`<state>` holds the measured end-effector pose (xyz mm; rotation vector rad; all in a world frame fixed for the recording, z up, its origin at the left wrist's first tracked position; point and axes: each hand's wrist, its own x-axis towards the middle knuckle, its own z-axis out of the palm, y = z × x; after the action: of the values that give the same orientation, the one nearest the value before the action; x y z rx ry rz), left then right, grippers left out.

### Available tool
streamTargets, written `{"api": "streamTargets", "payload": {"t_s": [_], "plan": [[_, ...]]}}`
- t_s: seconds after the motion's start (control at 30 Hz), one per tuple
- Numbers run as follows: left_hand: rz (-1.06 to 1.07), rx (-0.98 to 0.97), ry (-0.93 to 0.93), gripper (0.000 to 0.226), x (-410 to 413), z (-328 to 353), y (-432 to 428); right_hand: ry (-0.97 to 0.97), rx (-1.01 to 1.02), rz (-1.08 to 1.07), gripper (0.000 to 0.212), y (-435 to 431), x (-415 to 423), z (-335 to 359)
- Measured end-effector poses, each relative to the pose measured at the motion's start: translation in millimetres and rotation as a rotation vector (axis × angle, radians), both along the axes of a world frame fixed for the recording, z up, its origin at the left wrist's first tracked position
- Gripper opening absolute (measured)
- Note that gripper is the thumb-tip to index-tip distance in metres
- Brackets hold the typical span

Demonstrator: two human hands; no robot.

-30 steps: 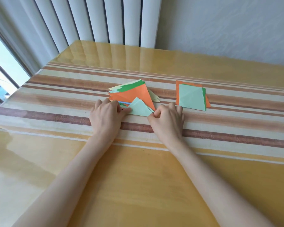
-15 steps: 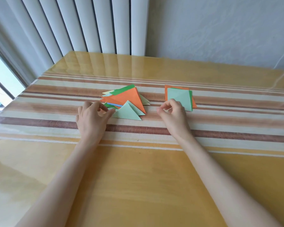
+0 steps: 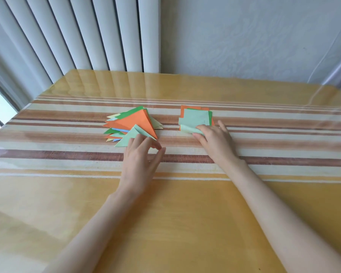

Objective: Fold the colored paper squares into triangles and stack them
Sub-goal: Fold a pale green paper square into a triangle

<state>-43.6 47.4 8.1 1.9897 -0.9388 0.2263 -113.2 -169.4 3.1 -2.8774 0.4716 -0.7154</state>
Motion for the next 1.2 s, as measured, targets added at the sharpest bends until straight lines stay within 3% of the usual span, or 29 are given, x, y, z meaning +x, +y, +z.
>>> {"api": "streamTargets", "payload": {"t_s": [0.07,0.13,0.23,0.3,0.37,0.47,0.63,0.73,0.8,0.87,0.93,0.97,1.03,1.1,1.2], "plan": [[-0.056,-0.009,0.028,0.017,-6,-1,2,-0.119,-0.033,0.047,0.026,12,-10,4],[-0.066,-0.022,0.088,0.03,-12,0,2,-0.231,0.071,0.119,0.028,31,-26,9],[-0.117,-0.078,0.269,0.055,-19,7,2,-0.301,0.684,0.209,0.02,57,-50,27],[-0.17,-0.133,0.455,0.057,-24,16,0,-0.335,1.076,0.219,0.02,64,-59,36],[-0.176,-0.167,0.557,0.039,-26,21,-3,-0.361,1.177,0.196,0.02,65,-62,37],[-0.164,-0.146,0.571,0.004,-26,21,-4,-0.323,1.122,0.147,0.028,68,-69,31],[-0.151,-0.054,0.586,0.009,-32,12,1,-0.241,0.999,0.05,0.02,66,-79,20],[-0.185,-0.011,0.55,0.013,-38,9,6,-0.253,1.07,0.01,0.004,62,-81,18],[-0.205,-0.004,0.545,0.011,-41,8,8,-0.254,1.13,0.013,0.009,63,-81,15],[-0.207,0.004,0.533,0.013,-44,7,10,-0.257,0.907,-0.06,0.015,63,-80,9],[-0.172,0.001,0.495,0.012,-44,4,10,-0.291,0.361,-0.135,0.019,61,-81,5],[-0.151,-0.017,0.501,0.012,-44,3,10,-0.333,0.21,-0.1,0.019,61,-83,6],[-0.112,-0.059,0.563,0.012,-44,2,9,-0.348,0.197,0.09,0.028,67,-89,13],[-0.094,-0.082,0.638,0.012,-43,2,8,-0.221,0.182,0.246,0.044,79,-93,13],[-0.123,-0.109,0.708,0.012,-44,5,8,-0.013,0.017,0.253,0.05,87,-94,0]]}}
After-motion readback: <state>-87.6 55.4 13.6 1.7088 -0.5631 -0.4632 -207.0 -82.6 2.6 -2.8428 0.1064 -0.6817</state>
